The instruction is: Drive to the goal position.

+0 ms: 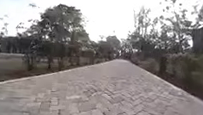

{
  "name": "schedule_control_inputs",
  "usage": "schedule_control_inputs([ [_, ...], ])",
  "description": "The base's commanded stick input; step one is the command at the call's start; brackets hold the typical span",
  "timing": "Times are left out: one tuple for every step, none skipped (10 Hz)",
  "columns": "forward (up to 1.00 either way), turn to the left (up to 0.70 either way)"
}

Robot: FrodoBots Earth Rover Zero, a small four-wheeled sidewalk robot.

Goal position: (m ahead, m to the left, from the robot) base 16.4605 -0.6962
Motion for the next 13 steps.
schedule_control_inputs([
  [0.85, 0.00],
  [0.85, 0.00],
  [0.85, 0.00],
  [0.85, 0.00],
  [0.85, 0.00],
  [0.85, 0.00],
  [0.85, 0.00],
  [0.85, 0.00],
  [0.85, 0.00],
  [0.85, 0.00],
  [0.85, 0.00],
  [0.85, 0.00],
  [0.85, 0.00],
])
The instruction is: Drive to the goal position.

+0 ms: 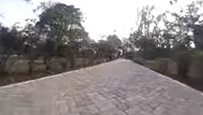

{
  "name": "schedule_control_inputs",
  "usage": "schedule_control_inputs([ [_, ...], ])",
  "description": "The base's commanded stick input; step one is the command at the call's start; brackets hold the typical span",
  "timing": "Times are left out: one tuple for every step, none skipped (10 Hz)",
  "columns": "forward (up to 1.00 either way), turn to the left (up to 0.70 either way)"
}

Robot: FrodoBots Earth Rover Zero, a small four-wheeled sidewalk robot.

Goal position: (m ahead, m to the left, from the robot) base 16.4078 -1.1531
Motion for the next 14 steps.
schedule_control_inputs([
  [0.85, 0.00],
  [0.85, 0.00],
  [0.85, 0.00],
  [0.85, 0.00],
  [0.85, 0.00],
  [0.85, 0.00],
  [0.85, 0.00],
  [0.85, 0.00],
  [0.85, 0.00],
  [0.85, 0.00],
  [0.85, 0.00],
  [0.85, 0.00],
  [0.85, 0.00],
  [0.85, 0.00],
])
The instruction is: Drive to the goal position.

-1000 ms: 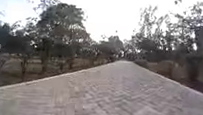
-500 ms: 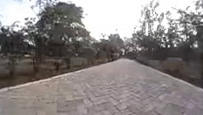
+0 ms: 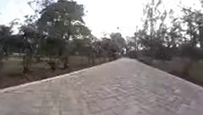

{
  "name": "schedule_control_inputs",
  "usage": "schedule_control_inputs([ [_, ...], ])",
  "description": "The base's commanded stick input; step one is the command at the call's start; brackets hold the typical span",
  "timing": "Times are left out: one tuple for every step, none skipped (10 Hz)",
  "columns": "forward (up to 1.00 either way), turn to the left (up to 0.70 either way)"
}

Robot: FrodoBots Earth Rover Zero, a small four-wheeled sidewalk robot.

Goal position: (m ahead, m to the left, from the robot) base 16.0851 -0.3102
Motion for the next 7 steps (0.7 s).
schedule_control_inputs([
  [0.85, 0.00],
  [0.85, 0.00],
  [0.85, 0.00],
  [0.85, -0.12],
  [0.85, -0.29],
  [0.85, -0.34],
  [0.85, -0.34],
])
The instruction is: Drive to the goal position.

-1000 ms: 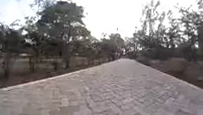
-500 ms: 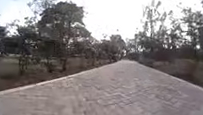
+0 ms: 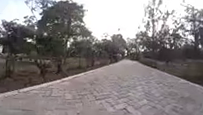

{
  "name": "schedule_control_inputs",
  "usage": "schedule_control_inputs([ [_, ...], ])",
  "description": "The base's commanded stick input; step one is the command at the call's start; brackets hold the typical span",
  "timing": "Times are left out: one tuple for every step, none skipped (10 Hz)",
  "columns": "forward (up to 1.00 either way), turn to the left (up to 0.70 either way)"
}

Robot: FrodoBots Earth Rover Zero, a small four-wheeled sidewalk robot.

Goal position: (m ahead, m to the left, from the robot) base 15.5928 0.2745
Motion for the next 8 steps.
schedule_control_inputs([
  [0.85, -0.34],
  [0.85, -0.34],
  [0.85, -0.30],
  [0.85, -0.19],
  [0.85, 0.00],
  [0.85, 0.00],
  [0.85, 0.00],
  [0.85, 0.00],
])
